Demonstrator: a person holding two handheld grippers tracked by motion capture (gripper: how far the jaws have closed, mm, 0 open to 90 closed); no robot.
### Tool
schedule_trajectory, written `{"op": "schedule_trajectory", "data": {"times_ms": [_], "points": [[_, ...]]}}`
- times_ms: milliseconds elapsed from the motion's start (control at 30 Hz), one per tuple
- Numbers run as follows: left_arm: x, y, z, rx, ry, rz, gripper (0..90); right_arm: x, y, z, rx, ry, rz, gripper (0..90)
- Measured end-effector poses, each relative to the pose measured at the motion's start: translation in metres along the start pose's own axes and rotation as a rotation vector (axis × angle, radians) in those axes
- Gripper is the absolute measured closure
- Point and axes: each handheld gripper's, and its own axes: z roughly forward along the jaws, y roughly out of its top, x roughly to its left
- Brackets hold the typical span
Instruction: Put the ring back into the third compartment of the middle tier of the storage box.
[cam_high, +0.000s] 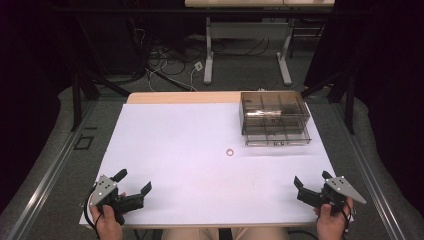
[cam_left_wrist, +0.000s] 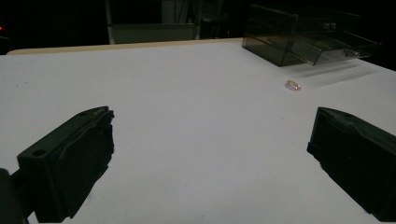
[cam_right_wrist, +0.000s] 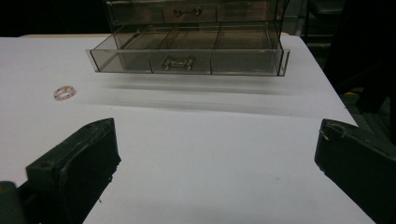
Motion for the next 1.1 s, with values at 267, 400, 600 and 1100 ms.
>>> {"op": "schedule_trajectory", "data": {"times_ms": [267, 400, 600, 1100], "points": [[0.001, -0.004, -0.001, 0.021, 0.021, -0.012, 0.4, 0.004, 0.004, 0.009, 0.031, 0.037, 0.019, 0.0], [-0.001, -0.006, -0.002, 0.031, 0.034, -0.017, 0.4, 0.01, 0.008, 0.016, 0.029, 0.03, 0.009, 0.0], [-0.001, -0.007, -0.003, 0.035, 0.034, -0.009, 0.3, 0.019, 0.011, 0.02, 0.038, 0.036, -0.038, 4.7], [-0.005, -0.009, -0.012, 0.033, 0.034, -0.006, 0.3, 0.043, 0.032, 0.033, 0.074, 0.092, -0.142, 21.5]]}}
